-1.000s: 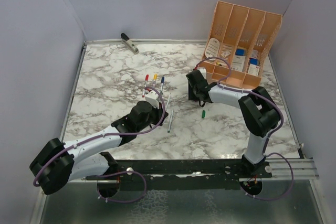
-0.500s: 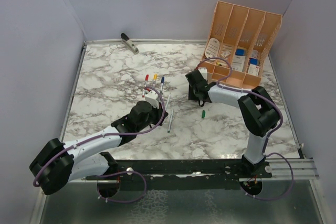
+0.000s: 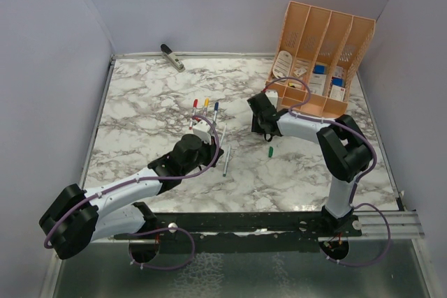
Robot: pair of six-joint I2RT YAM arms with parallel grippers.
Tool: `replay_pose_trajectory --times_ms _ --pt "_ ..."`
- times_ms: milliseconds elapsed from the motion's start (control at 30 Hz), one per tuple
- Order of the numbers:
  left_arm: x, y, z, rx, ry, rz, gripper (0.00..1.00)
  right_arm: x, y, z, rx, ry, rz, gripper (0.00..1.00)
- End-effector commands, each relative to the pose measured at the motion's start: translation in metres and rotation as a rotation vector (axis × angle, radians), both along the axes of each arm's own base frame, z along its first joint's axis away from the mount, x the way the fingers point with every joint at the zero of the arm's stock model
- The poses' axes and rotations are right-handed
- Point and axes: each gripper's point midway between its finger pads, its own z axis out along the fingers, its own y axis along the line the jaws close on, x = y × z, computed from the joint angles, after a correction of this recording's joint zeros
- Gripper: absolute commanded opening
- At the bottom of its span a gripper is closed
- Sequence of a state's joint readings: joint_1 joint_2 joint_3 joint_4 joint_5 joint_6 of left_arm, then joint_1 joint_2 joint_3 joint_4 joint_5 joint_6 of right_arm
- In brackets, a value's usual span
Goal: Insert the pens into the pen caps
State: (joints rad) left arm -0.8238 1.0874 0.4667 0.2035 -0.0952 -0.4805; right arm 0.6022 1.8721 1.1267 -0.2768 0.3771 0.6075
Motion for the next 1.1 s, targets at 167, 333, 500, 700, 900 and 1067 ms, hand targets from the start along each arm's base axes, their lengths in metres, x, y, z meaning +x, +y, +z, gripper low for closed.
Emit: replay_pose_trajectory --times_ms 167,333,500,700,900,1067 --pt "0.003 -0.002 0.014 -0.04 -0.035 -0.001 0.0 -0.047 -0.019 -0.046 -0.075 0.217 -0.02 0.37" --pt "0.004 0.0 0.014 -0.042 -0.043 0.009 0.0 -0.061 -0.03 -0.055 -0.128 0.255 -0.024 0.37" --pt "0.004 0.001 0.014 -0.044 -0.044 0.012 0.0 -0.071 -0.039 -0.063 -0.183 0.293 -0.023 0.36" --pt "0.005 0.003 0.015 -0.054 -0.046 0.028 0.0 -0.08 -0.042 -0.07 -0.228 0.327 -0.004 0.28" --pt "0.006 0.004 0.018 -0.07 -0.05 0.042 0.0 -0.089 -0.043 -0.078 -0.245 0.355 0.019 0.1" --pt "0.005 0.003 0.015 -0.066 -0.038 0.035 0.0 -0.085 -0.037 -0.075 -0.227 0.345 0.057 0.01"
